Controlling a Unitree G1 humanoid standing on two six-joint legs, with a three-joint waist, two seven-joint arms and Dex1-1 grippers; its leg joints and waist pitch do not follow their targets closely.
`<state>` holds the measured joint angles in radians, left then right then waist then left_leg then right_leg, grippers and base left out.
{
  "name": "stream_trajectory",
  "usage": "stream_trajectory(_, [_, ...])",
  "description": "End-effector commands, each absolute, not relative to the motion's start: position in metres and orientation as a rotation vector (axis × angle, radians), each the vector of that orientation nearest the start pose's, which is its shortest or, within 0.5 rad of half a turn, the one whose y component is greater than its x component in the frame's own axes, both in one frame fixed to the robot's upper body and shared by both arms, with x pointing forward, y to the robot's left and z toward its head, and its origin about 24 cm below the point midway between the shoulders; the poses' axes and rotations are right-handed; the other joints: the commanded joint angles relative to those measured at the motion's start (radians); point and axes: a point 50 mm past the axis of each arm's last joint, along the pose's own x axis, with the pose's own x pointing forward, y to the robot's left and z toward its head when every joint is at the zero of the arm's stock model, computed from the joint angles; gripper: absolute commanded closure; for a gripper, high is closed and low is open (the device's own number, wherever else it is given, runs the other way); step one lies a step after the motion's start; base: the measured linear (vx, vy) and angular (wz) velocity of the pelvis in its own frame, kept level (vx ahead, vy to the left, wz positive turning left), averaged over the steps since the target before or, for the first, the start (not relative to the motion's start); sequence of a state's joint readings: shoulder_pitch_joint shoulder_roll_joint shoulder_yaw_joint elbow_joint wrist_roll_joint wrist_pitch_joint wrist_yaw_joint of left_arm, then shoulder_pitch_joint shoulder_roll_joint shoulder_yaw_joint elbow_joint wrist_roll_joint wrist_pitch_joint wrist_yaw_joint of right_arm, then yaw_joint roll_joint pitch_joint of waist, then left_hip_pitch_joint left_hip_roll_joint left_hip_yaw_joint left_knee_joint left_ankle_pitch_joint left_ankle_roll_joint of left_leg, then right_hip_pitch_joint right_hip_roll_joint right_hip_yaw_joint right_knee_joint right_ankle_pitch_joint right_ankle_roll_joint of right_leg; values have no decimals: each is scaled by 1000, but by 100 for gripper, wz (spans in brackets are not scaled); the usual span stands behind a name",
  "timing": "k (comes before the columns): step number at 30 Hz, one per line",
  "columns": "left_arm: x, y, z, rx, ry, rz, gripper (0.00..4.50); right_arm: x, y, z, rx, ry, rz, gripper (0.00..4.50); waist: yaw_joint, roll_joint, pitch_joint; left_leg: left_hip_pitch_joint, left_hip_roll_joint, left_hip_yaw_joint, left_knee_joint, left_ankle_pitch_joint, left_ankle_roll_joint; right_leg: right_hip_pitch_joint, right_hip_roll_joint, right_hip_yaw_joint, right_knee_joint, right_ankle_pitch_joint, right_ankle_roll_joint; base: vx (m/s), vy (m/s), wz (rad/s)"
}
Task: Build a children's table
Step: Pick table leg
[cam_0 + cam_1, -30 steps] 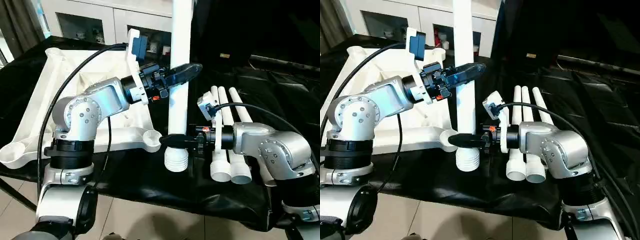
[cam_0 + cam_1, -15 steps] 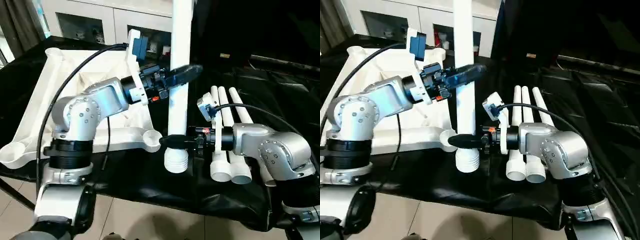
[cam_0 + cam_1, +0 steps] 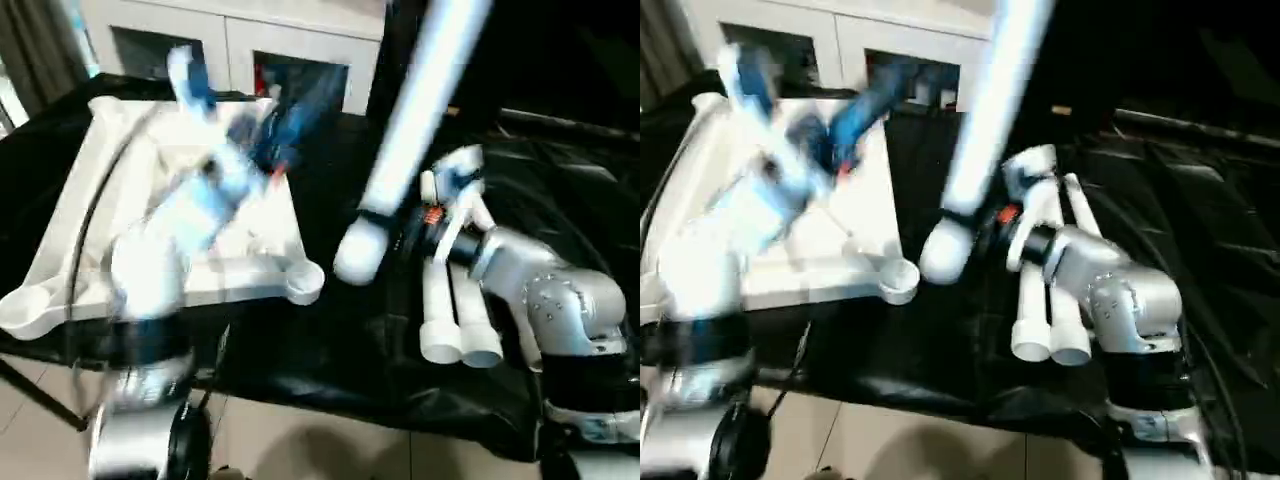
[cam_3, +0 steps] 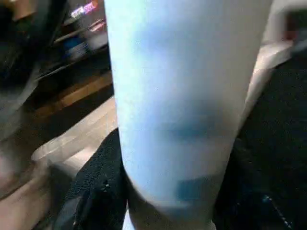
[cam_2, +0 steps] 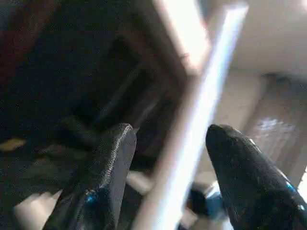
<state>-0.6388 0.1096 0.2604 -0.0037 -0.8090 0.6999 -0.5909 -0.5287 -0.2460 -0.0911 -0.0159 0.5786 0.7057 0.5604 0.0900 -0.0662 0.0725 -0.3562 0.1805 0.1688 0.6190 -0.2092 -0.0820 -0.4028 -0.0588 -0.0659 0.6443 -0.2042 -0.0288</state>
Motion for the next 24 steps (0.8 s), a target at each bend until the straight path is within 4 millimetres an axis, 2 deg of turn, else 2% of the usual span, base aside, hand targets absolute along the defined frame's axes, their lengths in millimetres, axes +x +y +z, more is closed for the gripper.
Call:
stream_trajectory(1, [324,120,199,-549,-142,-890,166,321,-140,158,279,28,745,261,2,24,-79,2,44,-15,-73,-59,-23,69,-77,58,-75,-63,-181,0,0,0])
stream_trajectory(2, [336,140,174,-149,-74,-580,166,321,-143,155,155,-10,645,261,4,30,-75,2,51,-22,-80,-78,-13,64,-75,55,-85,-84,-147,0,0,0])
stream_trajectory(3, [337,143,171,-90,-75,-548,166,321,-143,154,137,-11,633,261,0,36,-75,4,47,-22,-80,-96,-18,67,-74,55,-87,-119,-98,0,0,0])
stream_trajectory(4, [336,150,161,7,-27,-501,166,319,-143,152,105,-20,590,261,-1,47,-75,4,45,-22,-80,-95,-24,67,-75,56,-85,-122,-88,0,0,0])
stream_trajectory(5, [335,152,156,31,-3,-490,166,319,-143,151,96,-23,574,261,-6,43,-76,5,43,-20,-78,-93,-34,68,-74,56,-85,-127,-83,0,0,0])
stream_trajectory(6, [329,159,148,119,3,-388,166,312,-138,148,67,-46,507,261,0,90,-80,3,43,-26,-75,-77,-47,65,-76,57,-72,-93,-105,0,0,0])
stream_trajectory(7, [325,164,146,145,-29,-327,166,308,-135,144,24,-46,475,261,-6,74,-80,6,47,-22,-76,-80,-42,63,-73,55,-85,-71,-110,0,0,0])
stream_trajectory(8, [320,168,143,141,-52,-275,166,303,-131,138,-3,-36,462,261,-8,78,-83,-3,45,-25,-74,-57,-41,71,-72,54,-73,-4,-135,0,0,0])
stream_trajectory(9, [316,172,139,110,-40,-241,166,300,-129,132,0,-12,456,261,-11,75,-83,-6,40,-19,-72,-55,-29,72,-70,55,-74,20,-154,0,0,0])
stream_trajectory(10, [314,175,134,74,-26,-199,166,297,-129,125,47,24,449,261,-8,87,-86,-6,40,-20,-70,-53,-24,73,-72,56,-70,27,-166,0,0,0])
stream_trajectory(11, [313,176,133,61,-19,-184,166,297,-130,123,71,37,447,261,-9,86,-84,-7,40,-19,-71,-65,-9,69,-71,55,-77,6,-178,0,0,0])
stream_trajectory(12, [311,177,128,67,-9,-149,166,294,-132,117,100,58,428,261,-10,78,-81,-8,39,-16,-72,-82,1,68,-69,56,-83,-37,-179,0,0,0])
stream_trajectory(13, [308,180,123,94,-6,-119,166,292,-133,111,111,70,405,261,-8,85,-77,-11,41,-17,-73,-87,8,65,-71,56,-85,-68,-171,0,0,0])
stream_trajectory(14, [307,180,121,111,-13,-114,166,290,-133,109,108,76,393,261,-11,76,-75,-11,41,-15,-75,-93,10,65,-70,55,-90,-98,-162,0,0,0])
stream_trajectory(15, [302,179,118,127,-36,-113,166,288,-132,106,116,76,381,261,-12,73,-77,-10,42,-16,-74,-89,12,64,-71,57,-91,-122,-147,0,0,0])
stream_trajectory(16, [299,178,117,108,-54,-121,166,286,-131,106,128,70,380,261,-10,77,-77,-11,41,-17,-75,-86,15,62,-72,56,-92,-134,-141,0,0,0])
stream_trajectory(17, [296,177,117,117,-61,-126,166,285,-130,106,122,69,396,261,-13,70,-74,-10,43,-14,-77,-99,15,58,-73,57,-97,-164,-129,0,0,0])
stream_trajectory(18, [295,177,117,124,-63,-128,166,285,-129,106,116,68,409,261,-12,72,-76,-6,45,-16,-79,-123,11,59,-72,56,-95,-199,-120,0,0,0])
stream_trajectory(19, [293,176,117,122,-67,-126,166,285,-127,106,91,62,425,261,-12,75,-71,4,46,-16,-85,-199,0,61,-74,54,-102,-295,-103,0,0,0])
stream_trajectory(20, [292,175,117,120,-70,-123,166,284,-126,106,73,58,434,261,-13,78,-69,13,46,-16,-89,-243,-4,60,-72,53,-107,-344,-96,0,0,0])
stream_trajectory(21, [291,176,118,117,-70,-114,166,284,-122,106,61,61,454,261,-12,47,-58,-25,32,-35,-104,-305,32,93,-88,30,-114,-453,-68,0,0,0])
stream_trajectory(22, [291,177,118,114,-70,-109,166,284,-119,107,42,61,472,261,-12,66,-59,-20,33,-41,-106,-333,45,94,-97,22,-119,-534,-48,0,0,0])
stream_trajectory(23, [290,177,119,112,-70,-100,166,283,-115,108,9,59,500,261,-13,66,-52,-27,16,-54,-97,-377,88,112,-123,-9,-146,-707,-2,6,-14,44])
stream_trajectory(24, [289,175,118,119,-70,-99,166,282,-112,106,40,64,531,261,-21,47,-46,-19,2,-48,-67,-381,107,124,-143,-35,-185,-854,9,6,-14,44])
